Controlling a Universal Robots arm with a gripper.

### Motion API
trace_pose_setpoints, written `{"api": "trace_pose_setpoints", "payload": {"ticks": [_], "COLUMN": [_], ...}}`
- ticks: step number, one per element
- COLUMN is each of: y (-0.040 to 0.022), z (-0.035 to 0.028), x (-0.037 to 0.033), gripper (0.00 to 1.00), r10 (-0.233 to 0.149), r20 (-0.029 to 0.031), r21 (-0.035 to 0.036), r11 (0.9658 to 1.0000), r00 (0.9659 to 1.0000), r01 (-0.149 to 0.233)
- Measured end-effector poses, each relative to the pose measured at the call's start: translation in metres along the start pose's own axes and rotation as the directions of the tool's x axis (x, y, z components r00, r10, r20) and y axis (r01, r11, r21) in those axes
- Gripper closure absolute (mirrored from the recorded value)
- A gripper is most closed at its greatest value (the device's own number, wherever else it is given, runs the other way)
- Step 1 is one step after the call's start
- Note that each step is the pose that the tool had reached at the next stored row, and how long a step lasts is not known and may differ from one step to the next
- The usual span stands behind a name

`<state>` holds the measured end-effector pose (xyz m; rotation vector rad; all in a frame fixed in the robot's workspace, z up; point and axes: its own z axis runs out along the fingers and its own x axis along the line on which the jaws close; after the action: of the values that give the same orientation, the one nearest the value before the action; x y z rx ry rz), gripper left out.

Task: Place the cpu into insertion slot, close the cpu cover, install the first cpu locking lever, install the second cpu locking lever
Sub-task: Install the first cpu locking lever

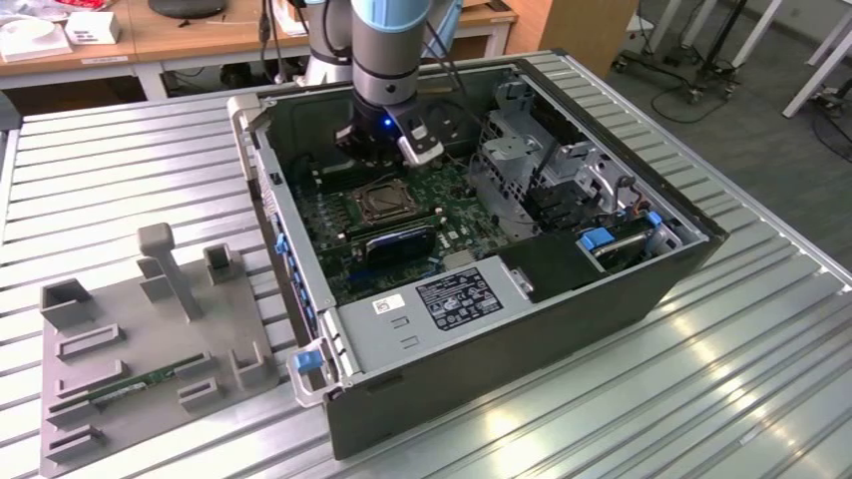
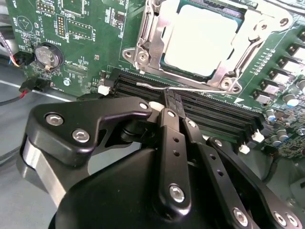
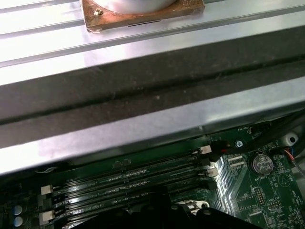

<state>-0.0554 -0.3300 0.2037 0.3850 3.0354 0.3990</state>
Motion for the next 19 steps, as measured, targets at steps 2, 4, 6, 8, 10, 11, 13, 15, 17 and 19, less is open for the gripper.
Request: {"api": "trace_pose_setpoints", "payload": {"ticks": [2, 4, 6, 8, 10, 11, 13, 15, 17, 19], "y": [-0.0006, -0.0011, -0.0016, -0.0021, -0.0026, -0.0029, -0.0034, -0.0039, -0.0042, -0.0045], "z": [0.0016, 0.003, 0.0041, 0.005, 0.0059, 0.0065, 0.0077, 0.0087, 0.0102, 0.0112], "x": [-0.0002, -0.0003, -0.0005, -0.0008, -0.001, -0.001, -0.0011, -0.0011, -0.0012, -0.0012], "gripper": [0.89, 0.89, 0.89, 0.89, 0.89, 0.89, 0.89, 0.89, 0.89, 0.89], "r10": [0.0, 0.0, 0.0, 0.0, 0.0, 0.0, 0.0, 0.0, 0.0, 0.0], "r20": [0.0, 0.0, -0.0001, -0.0001, 0.0, 0.0, -0.0001, -0.0002, -0.0001, -0.0001], "r21": [0.0, 0.0, 0.0, 0.0001, 0.0, 0.0, 0.0001, 0.0007, -0.0002, -0.0002], "r11": [1.0, 1.0, 1.0, 1.0, 1.0, 1.0, 1.0, 1.0, 1.0, 1.0], "r00": [1.0, 1.0, 1.0, 1.0, 1.0, 1.0, 1.0, 1.0, 1.0, 1.0], "r01": [0.0, 0.0, 0.0, 0.0, 0.0, 0.0, 0.0, 0.0, 0.0, 0.0]}}
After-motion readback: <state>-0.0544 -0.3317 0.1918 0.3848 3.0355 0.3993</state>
